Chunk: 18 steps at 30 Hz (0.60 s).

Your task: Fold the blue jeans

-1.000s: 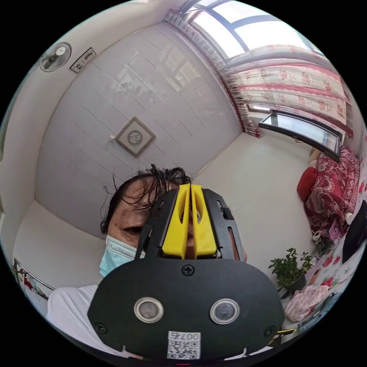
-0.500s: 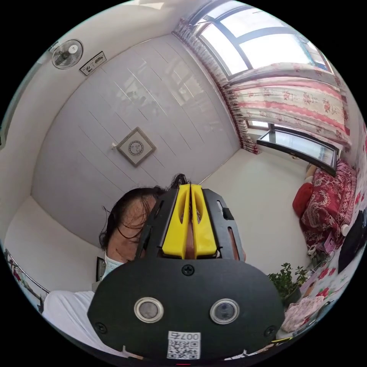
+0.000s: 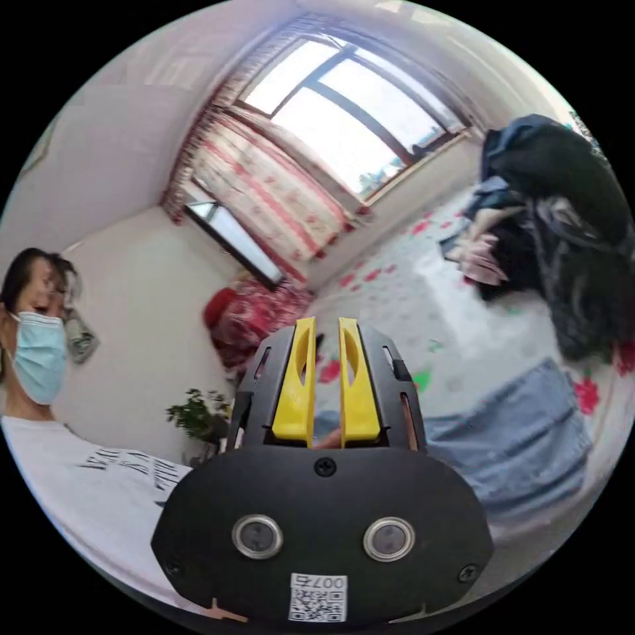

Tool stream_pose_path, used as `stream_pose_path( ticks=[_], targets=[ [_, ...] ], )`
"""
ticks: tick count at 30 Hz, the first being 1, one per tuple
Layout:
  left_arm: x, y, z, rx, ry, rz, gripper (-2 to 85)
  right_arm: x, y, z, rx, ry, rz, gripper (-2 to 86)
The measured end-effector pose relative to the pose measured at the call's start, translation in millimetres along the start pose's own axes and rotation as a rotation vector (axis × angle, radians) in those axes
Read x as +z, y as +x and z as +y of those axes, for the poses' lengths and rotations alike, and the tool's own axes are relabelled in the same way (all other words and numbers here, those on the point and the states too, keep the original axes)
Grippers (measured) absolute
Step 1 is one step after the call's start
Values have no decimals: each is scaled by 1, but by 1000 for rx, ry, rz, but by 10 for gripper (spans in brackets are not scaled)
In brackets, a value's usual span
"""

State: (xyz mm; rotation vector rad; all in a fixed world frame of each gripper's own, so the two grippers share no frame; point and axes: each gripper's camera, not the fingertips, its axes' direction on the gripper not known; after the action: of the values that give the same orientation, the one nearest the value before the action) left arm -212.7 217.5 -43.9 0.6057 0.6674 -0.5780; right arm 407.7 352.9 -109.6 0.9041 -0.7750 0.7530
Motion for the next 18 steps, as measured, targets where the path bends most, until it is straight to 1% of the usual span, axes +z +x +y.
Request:
stream_pose_path(
  ticks=[1,2,3,4,6,7,9,10,13,14,16,18],
  targets=[
    [6,8,-2,11,-1,-17,-10,3,16,6,27,-36,87,51],
    [10,12,-4,17,-3,-23,-10,8,45,20,75,-94,239,58],
    [20,20,-7,27,-12,-29,-10,11,69,30,132,-147,331,66],
    [31,27,-12,39,-26,-41,-10,12,78,34,150,-169,364,70],
    [54,36,-18,52,-61,-90,-10,15,107,44,232,-221,492,86],
    [71,41,-22,68,-97,-122,-10,15,111,44,240,-224,511,89],
    [102,50,-25,115,-169,-178,-10,23,125,41,273,-244,629,101],
    [116,57,-26,159,-179,-211,-10,26,131,40,291,-262,640,102],
    [130,75,-34,201,-207,-278,-10,46,151,31,350,-335,616,92],
    [133,77,-36,206,-215,-288,-10,53,155,25,355,-357,611,75],
    [139,80,-41,226,-229,-301,-10,59,155,15,347,-372,634,39],
    [142,77,-43,219,-227,-290,-10,54,141,-3,261,-336,582,11]
  ],
)
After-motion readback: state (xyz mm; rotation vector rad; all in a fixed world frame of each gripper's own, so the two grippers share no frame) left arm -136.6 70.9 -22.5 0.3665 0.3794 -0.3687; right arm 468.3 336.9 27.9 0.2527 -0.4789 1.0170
